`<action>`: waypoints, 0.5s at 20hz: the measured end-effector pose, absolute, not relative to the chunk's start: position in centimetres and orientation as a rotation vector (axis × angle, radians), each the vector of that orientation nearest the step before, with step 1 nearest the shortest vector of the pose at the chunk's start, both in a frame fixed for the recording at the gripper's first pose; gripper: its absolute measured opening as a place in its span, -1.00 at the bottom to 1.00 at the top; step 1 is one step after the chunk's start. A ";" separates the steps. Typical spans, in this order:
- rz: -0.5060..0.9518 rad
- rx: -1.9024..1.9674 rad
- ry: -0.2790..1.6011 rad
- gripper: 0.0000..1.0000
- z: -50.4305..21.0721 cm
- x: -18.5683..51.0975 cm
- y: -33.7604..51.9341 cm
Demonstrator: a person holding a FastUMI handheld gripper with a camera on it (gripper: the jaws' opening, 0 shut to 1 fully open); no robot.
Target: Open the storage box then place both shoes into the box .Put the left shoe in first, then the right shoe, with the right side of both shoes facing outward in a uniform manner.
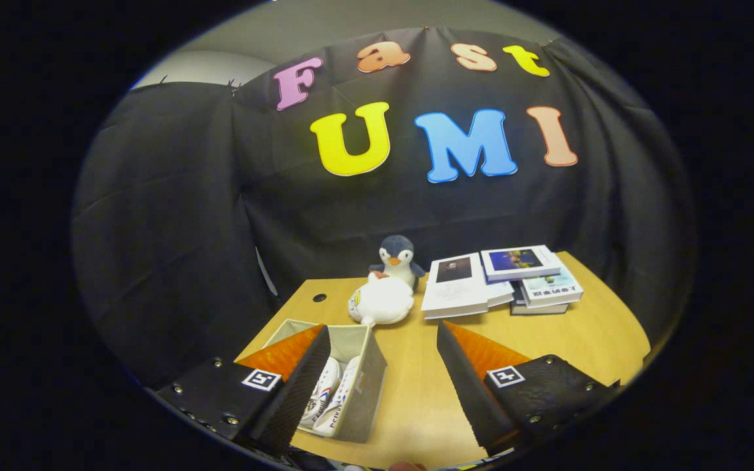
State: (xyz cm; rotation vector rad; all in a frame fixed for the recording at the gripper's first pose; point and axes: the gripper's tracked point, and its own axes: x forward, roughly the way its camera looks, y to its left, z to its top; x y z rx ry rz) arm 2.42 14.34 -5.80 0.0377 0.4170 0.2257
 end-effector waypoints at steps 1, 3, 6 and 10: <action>0.207 0.014 0.390 0.98 -4.9 2.3 13.1; 0.166 -0.026 0.329 0.98 -3.1 1.9 10.6; 0.105 -0.074 0.255 0.98 -1.2 1.2 7.0; 0.052 -0.105 0.155 0.98 1.9 -0.2 3.5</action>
